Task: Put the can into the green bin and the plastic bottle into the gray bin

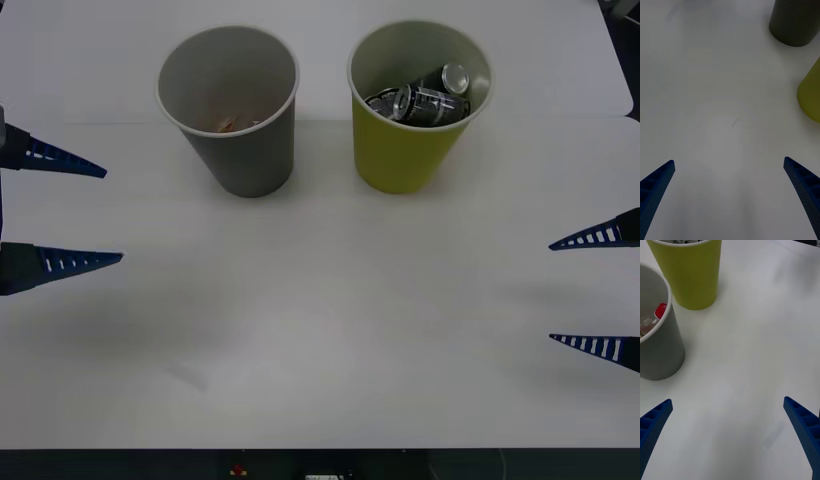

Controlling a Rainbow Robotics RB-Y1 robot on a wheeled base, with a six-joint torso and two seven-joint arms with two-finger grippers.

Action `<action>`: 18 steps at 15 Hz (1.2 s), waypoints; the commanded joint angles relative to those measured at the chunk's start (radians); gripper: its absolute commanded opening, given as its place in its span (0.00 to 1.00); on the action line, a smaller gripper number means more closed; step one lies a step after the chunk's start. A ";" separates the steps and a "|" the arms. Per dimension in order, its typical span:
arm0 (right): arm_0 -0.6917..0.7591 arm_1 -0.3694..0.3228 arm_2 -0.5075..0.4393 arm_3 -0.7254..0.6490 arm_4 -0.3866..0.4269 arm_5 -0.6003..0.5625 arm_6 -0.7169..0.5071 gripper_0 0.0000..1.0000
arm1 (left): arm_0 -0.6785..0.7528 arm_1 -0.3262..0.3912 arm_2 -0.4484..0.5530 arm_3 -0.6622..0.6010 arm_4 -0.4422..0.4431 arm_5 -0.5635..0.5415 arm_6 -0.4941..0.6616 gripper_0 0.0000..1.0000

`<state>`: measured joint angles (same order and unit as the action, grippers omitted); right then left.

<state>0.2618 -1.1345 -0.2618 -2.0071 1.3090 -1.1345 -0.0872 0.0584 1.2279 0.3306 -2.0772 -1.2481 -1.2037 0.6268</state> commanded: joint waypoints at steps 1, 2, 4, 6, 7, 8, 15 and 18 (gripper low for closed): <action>0.000 0.000 0.000 0.000 0.000 0.000 0.000 1.00 | 0.112 0.012 0.054 -0.070 -0.030 0.024 -0.053 1.00; 0.000 0.000 0.000 0.000 0.000 0.000 0.000 1.00 | 0.150 0.021 0.065 -0.080 -0.034 0.036 -0.081 1.00; 0.000 0.000 0.000 0.000 0.000 0.000 0.000 1.00 | 0.182 0.038 0.068 -0.084 -0.033 0.044 -0.118 1.00; 0.000 0.000 0.000 0.000 0.000 0.000 0.000 1.00 | 0.207 0.055 0.070 -0.092 -0.034 0.044 -0.131 1.00; 0.000 0.000 0.000 0.000 0.000 0.000 0.000 1.00 | 0.213 0.056 0.070 -0.096 -0.040 0.044 -0.138 1.00; 0.000 0.000 0.000 0.000 0.000 0.000 0.000 1.00 | 0.222 0.059 0.071 -0.100 -0.047 0.044 -0.145 1.00; 0.000 0.000 0.000 0.000 0.000 0.000 0.000 1.00 | 0.248 0.076 0.073 -0.101 -0.030 0.044 -0.165 1.00; 0.000 0.000 0.000 0.000 0.000 0.000 0.000 1.00 | 0.253 0.076 0.074 -0.100 -0.028 0.044 -0.165 1.00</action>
